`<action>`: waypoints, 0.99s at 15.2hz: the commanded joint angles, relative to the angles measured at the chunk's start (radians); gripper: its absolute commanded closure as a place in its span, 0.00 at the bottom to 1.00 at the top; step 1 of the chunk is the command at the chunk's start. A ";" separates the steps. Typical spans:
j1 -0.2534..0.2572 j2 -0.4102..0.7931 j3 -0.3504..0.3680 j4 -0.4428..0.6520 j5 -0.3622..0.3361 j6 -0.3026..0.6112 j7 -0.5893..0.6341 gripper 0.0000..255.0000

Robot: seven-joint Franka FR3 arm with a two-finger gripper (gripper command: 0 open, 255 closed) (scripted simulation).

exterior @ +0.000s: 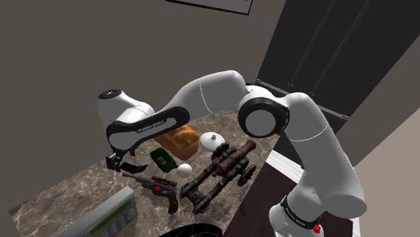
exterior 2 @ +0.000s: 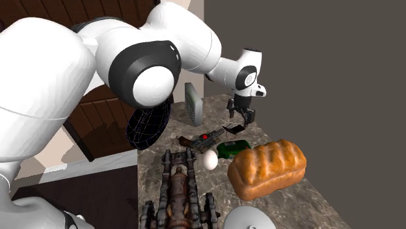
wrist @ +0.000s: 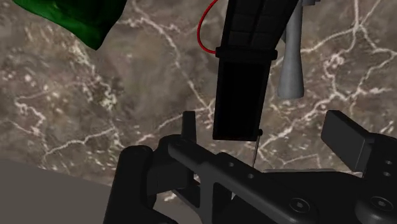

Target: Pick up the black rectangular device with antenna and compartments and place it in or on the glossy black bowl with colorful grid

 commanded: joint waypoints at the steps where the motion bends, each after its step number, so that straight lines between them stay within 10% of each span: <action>1: 0.007 0.048 -0.008 0.074 0.005 -0.067 0.008 0.00; 14: 0.008 0.086 -0.013 0.063 0.000 -0.018 0.011 0.00; 15: 0.008 0.086 -0.013 0.063 0.000 -0.018 0.011 1.00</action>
